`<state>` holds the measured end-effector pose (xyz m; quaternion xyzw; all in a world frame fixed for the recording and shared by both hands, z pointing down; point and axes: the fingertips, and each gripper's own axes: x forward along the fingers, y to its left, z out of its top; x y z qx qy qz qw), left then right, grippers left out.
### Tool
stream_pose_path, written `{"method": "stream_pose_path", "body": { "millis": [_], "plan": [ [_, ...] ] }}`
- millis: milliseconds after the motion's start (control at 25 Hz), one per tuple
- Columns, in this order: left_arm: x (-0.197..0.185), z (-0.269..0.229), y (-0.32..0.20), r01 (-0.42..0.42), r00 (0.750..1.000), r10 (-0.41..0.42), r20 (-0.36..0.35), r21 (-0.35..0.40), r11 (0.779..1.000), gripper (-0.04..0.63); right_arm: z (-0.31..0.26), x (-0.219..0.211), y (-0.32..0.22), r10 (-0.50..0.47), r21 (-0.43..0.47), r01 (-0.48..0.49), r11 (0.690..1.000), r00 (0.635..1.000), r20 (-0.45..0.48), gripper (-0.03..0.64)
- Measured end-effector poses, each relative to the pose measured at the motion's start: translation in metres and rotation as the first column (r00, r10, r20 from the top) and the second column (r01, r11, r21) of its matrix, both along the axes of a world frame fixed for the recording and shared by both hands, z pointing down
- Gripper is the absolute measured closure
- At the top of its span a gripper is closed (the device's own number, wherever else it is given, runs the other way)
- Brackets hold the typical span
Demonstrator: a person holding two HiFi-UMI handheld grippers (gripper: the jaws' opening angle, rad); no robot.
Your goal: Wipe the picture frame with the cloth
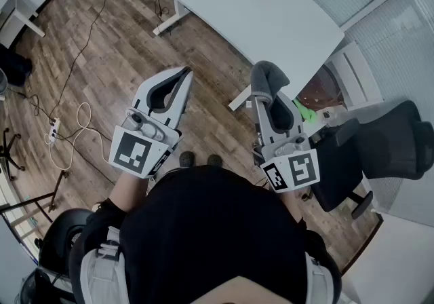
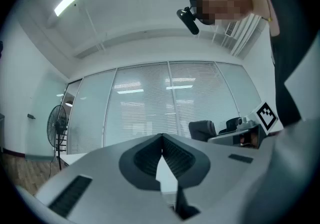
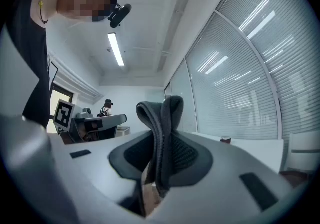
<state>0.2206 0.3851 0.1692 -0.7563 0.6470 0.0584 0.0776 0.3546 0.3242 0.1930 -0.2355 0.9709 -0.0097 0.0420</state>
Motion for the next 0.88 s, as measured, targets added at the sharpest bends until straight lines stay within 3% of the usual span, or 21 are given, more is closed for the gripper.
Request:
{"method": "stream_pose_path", "body": {
  "millis": [880],
  "plan": [
    [-0.021, 0.008, 0.019, -0.015, 1.000, 0.015, -0.021, -0.009, 1.000, 0.583, 0.000, -0.016, 0.016, 0.029, -0.017, -0.029, 0.999, 0.999, 0.025, 0.523]
  ]
}}
